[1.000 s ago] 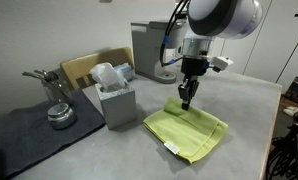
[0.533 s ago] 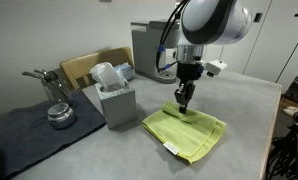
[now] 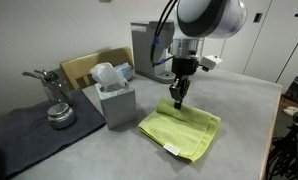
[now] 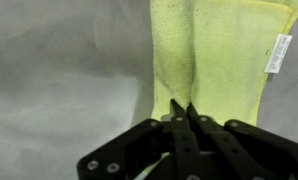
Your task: Fold the cloth on the table
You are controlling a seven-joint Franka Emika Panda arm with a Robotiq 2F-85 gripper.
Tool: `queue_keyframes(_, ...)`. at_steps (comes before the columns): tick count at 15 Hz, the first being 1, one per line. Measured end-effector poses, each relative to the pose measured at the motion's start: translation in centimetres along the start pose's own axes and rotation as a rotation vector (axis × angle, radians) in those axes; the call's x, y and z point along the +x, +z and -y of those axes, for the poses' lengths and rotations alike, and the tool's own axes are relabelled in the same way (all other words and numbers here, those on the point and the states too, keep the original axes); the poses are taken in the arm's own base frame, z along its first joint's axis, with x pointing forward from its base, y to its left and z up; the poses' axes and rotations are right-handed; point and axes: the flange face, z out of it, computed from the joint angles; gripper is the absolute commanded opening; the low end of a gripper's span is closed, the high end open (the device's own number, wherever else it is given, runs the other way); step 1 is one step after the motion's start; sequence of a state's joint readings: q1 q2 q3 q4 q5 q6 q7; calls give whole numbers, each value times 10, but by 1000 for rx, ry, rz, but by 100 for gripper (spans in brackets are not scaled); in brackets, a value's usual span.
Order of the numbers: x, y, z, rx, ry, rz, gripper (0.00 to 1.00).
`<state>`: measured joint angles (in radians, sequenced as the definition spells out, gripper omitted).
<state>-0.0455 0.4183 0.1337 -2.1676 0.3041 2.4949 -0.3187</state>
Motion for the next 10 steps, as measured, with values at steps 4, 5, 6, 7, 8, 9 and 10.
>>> queue_keyframes(4,2,-13,11,2,-8,-11,1)
queue_keyframes(5,3,-18,15,2,-11,-14,1)
queue_keyframes(6,3,-23,18,1,-15,-19,1)
queue_keyframes(7,4,-27,22,0,-20,-27,1)
queue_keyframes(8,5,-31,26,-2,-26,-34,1)
queue_keyframes(9,5,-35,29,-3,-31,-39,1)
queue_keyframes(10,6,-38,32,-4,-35,-43,1)
